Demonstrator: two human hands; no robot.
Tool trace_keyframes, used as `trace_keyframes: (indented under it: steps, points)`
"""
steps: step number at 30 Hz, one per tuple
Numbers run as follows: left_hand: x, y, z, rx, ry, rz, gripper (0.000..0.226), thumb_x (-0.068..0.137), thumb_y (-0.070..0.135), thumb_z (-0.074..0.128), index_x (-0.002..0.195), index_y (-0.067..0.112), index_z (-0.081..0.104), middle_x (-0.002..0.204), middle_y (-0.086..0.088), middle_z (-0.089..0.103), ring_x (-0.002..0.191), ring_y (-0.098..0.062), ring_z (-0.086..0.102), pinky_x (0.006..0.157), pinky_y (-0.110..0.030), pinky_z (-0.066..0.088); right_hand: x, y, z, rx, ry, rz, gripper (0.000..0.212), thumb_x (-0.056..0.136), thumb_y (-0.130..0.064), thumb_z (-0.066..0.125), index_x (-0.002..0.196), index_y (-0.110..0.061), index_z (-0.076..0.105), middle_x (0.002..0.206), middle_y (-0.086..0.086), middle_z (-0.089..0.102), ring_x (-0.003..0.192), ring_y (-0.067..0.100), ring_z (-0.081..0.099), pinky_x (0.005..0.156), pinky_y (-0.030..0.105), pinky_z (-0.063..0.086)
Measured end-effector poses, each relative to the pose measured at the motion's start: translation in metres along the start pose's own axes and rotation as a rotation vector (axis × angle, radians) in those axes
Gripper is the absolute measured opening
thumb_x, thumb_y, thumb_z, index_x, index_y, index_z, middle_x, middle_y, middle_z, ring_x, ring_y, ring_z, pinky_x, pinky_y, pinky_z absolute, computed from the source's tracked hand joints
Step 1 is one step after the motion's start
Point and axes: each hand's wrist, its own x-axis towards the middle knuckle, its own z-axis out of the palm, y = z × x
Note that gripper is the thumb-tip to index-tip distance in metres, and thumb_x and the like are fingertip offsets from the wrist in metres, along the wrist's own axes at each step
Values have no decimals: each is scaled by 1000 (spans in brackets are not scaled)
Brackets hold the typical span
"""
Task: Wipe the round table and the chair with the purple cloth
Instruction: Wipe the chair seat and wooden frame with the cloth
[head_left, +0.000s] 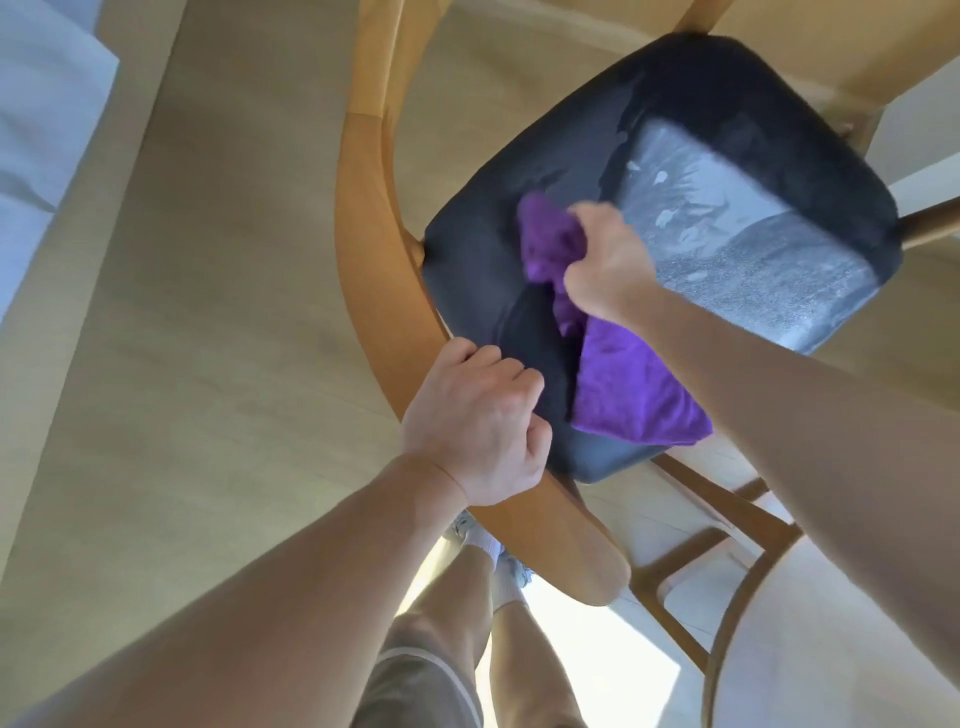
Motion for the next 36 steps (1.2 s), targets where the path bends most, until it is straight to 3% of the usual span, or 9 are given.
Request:
trace_keyframes:
  steps: [5,9,12,14,16,19,23,29,36]
  points:
    - [0,0,-1,4,-20,15,21,84,31,52,66,20,57,61,4,53,62,-21,49,76,-39,45,0,5,50,-264,-6,11,79,74,-6,64,147,-19,35,154,8,28,139,38,28,114,45,30]
    - [1,1,-2,-8,-12,30,20,85,34,55,75,21,66,70,4,65,69,-19,57,83,-39,49,-59,20,95,-628,-96,-472,46,87,-28,66,130,-26,51,135,4,45,114,31,45,92,42,42]
    - [1,1,-3,-17,11,35,18,82,31,57,78,18,68,71,2,66,68,-20,56,80,-39,49,-75,33,93,-687,-422,-632,38,96,-38,52,129,-20,56,131,-1,49,119,27,47,102,39,41]
    - [1,1,-3,-21,10,27,15,80,28,58,74,17,66,68,1,64,64,-22,53,77,-39,47,-67,31,81,-598,-529,-579,24,92,-33,53,112,-22,60,117,-1,56,117,27,54,98,43,47]
    - [1,1,-2,-15,-9,25,16,81,30,57,72,18,64,67,1,62,64,-22,53,78,-40,47,-57,28,70,-377,-368,-510,14,82,-18,59,95,-22,63,105,3,56,103,30,58,89,46,51]
    - [2,-1,-2,-14,-16,22,19,82,30,54,68,19,60,63,2,57,63,-22,51,77,-41,47,-47,15,54,-14,-60,-271,63,73,-7,58,135,-18,58,140,6,46,126,32,42,111,42,37]
    - [0,-1,0,-29,-16,23,19,81,31,54,67,19,59,62,2,56,64,-21,51,77,-39,46,-36,1,64,-232,-180,-153,66,90,-32,54,154,-33,35,168,-2,9,153,26,6,124,52,11]
    - [1,0,1,-32,-1,27,20,81,30,52,65,19,55,61,2,51,62,-22,46,75,-36,41,-10,5,66,-282,-86,-90,67,87,-19,59,149,-29,34,154,6,26,126,39,36,105,49,41]
    - [1,0,-7,-64,-22,53,26,83,36,49,77,20,68,76,2,69,70,-17,57,81,-33,46,-73,36,80,-647,-637,-527,28,90,-33,48,118,-29,49,127,-1,41,110,29,41,90,48,50]
